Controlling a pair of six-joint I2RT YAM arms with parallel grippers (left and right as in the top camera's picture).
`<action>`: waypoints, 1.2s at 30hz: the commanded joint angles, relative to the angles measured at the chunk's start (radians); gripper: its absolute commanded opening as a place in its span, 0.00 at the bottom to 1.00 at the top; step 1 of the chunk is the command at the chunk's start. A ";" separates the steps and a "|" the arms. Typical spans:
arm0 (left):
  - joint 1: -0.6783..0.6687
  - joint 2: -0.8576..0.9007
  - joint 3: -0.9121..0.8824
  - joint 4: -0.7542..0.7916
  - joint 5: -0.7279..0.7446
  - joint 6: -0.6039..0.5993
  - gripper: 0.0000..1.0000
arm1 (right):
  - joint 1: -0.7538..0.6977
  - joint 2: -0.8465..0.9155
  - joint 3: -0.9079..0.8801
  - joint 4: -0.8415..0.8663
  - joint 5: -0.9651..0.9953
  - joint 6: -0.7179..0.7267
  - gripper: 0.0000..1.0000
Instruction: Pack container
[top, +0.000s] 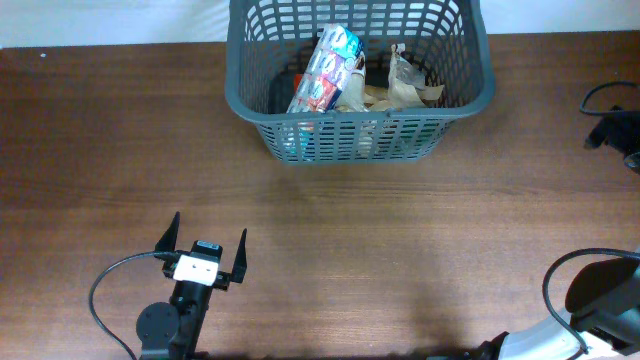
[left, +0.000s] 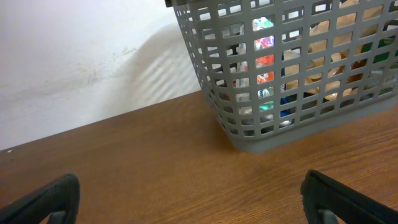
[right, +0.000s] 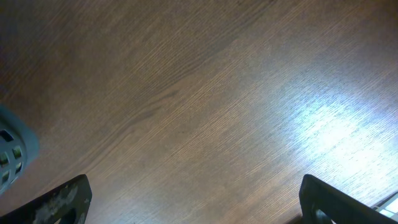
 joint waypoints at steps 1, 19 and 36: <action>0.007 -0.010 -0.009 0.000 -0.014 -0.008 0.99 | -0.003 -0.013 -0.002 0.001 0.001 0.009 0.99; 0.007 -0.010 -0.009 0.000 -0.014 -0.008 0.99 | -0.003 -0.011 -0.002 0.001 0.001 0.009 0.99; 0.007 -0.010 -0.009 0.000 -0.014 -0.008 0.99 | -0.002 -0.035 -0.002 0.000 0.001 0.009 0.99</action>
